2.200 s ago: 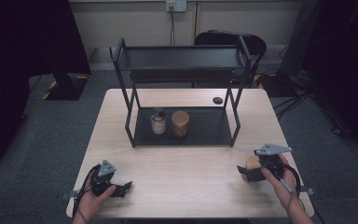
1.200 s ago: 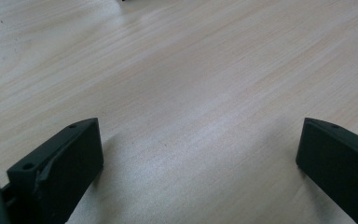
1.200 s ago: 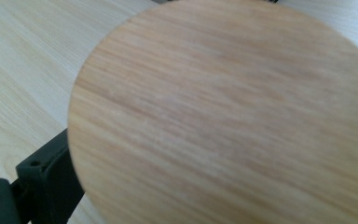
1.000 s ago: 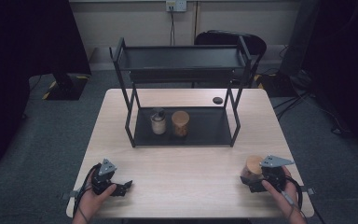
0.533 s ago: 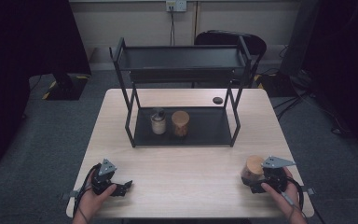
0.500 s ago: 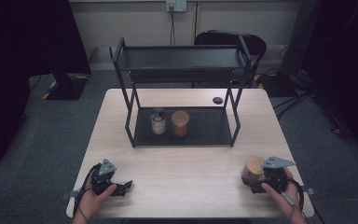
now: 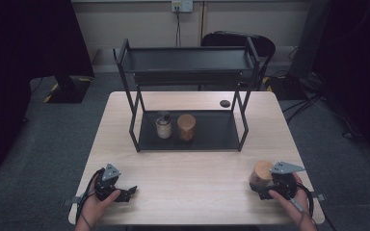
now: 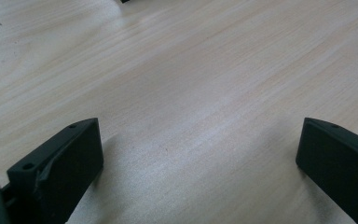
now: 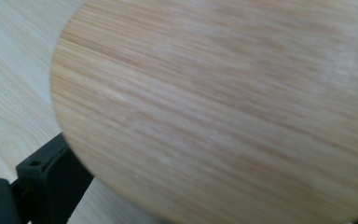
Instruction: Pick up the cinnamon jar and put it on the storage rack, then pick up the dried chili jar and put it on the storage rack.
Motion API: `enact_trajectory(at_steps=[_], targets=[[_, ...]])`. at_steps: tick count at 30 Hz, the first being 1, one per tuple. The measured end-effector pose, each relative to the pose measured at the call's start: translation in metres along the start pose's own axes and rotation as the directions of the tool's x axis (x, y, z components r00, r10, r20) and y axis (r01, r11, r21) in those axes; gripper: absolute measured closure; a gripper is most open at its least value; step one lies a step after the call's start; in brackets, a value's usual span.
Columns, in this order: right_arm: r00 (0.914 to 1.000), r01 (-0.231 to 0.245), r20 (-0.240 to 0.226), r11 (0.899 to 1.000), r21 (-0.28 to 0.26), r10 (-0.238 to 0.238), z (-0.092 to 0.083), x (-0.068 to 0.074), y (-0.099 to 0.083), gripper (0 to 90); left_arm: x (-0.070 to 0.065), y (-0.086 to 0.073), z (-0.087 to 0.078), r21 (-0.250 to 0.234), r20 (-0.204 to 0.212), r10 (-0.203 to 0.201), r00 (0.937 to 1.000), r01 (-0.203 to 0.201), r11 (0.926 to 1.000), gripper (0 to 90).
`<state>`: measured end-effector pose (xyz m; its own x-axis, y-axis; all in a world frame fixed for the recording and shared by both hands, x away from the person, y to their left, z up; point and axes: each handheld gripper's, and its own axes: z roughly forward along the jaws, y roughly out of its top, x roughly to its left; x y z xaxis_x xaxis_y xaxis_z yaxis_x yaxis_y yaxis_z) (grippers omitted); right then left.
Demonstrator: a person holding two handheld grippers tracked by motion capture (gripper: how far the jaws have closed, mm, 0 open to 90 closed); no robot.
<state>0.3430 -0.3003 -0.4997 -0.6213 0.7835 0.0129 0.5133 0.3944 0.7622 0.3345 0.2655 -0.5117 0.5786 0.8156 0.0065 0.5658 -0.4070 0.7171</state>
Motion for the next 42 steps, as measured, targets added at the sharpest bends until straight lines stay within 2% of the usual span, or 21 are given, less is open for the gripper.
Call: enact_trajectory(at_steps=[25, 35, 42], targets=[[0.9988, 0.044, 0.021, 0.999, 0.008, -0.044, 0.0038, 0.0041, -0.0007, 5.8, 0.0008, 0.0009, 0.0008, 0.0, 0.002, 0.001, 1.0, -0.001, 1.0, 0.0], [0.9973, 0.064, 0.037, 0.998, -0.009, -0.063, 0.0056, 0.005, 0.0017, 18.5, 0.0007, 0.0008, 0.0008, 0.0, 0.002, 0.001, 1.0, -0.001, 1.0, 0.0], [0.9985, 0.041, 0.037, 0.999, -0.031, -0.04, 0.0061, 0.0021, 0.0022, 24.9, 0.0003, 0.0004, 0.0004, 0.001, 0.001, 0.0, 1.0, 0.0, 1.0, 0.1]])
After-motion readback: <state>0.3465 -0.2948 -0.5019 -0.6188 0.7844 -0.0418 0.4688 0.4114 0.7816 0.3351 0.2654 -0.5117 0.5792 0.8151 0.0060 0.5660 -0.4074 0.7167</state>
